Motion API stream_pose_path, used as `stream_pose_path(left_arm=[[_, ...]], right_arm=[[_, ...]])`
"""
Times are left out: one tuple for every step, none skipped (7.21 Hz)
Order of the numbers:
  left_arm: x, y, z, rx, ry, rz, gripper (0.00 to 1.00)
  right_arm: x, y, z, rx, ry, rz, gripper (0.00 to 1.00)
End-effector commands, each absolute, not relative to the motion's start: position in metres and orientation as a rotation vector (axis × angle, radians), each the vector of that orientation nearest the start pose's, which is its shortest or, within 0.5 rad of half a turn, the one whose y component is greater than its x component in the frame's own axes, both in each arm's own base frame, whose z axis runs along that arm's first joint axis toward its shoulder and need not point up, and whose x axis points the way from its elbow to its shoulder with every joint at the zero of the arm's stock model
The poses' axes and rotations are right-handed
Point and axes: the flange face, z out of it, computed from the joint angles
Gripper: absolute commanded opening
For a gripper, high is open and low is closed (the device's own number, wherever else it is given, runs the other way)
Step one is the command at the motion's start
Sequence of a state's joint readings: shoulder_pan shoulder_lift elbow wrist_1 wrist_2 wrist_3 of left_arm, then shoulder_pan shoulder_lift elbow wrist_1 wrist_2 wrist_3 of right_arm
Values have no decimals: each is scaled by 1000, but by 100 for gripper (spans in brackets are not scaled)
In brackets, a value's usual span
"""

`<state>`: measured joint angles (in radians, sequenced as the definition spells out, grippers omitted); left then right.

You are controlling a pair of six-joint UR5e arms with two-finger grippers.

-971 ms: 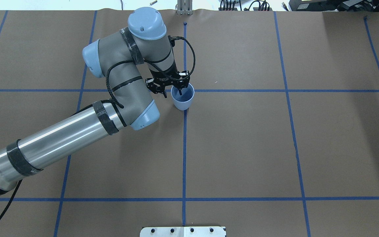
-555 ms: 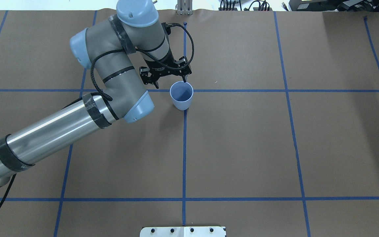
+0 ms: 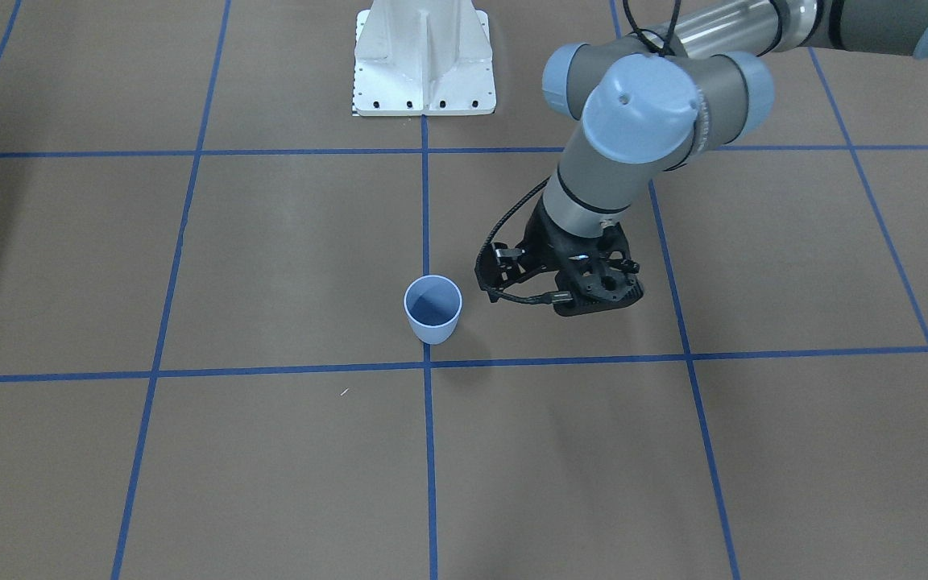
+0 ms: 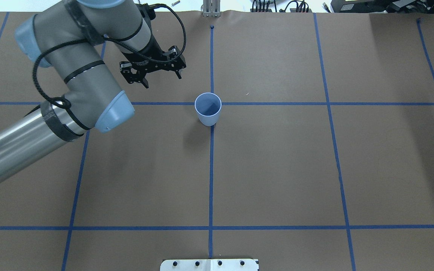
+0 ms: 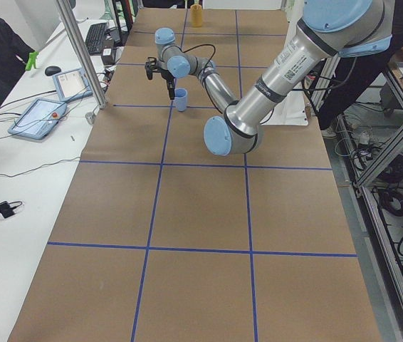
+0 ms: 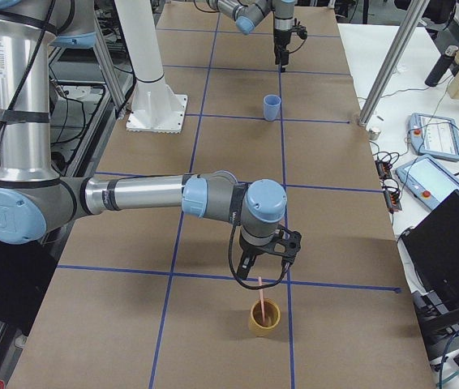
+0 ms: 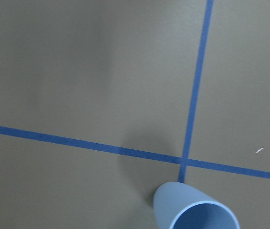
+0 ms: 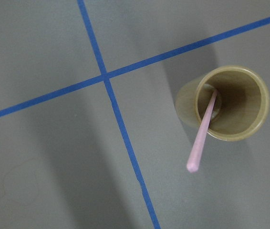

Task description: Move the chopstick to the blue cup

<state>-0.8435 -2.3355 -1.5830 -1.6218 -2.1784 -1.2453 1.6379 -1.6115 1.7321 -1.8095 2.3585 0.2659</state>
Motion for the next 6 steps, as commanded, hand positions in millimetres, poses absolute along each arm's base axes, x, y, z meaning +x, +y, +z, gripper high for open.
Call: stream_pose_path(left_arm=[[352, -595, 186, -43, 986, -213, 98], [335, -592, 178, -27, 972, -191, 98], [326, -595, 177, -19, 962, -187, 98], [322, -597, 177, -15, 962, -190, 98], [319, -599, 177, -13, 963, -194, 98], [313, -598, 173, -1, 969, -197, 98]], right_arm=[[114, -466, 609, -239, -766, 607, 100], [115, -470, 613, -291, -753, 724, 100], [118, -489, 603, -319, -741, 837, 100], [120, -511, 615, -353, -730, 930, 100], [122, -527, 635, -375, -726, 1033, 100], [123, -534, 643, -358, -745, 1148, 100]])
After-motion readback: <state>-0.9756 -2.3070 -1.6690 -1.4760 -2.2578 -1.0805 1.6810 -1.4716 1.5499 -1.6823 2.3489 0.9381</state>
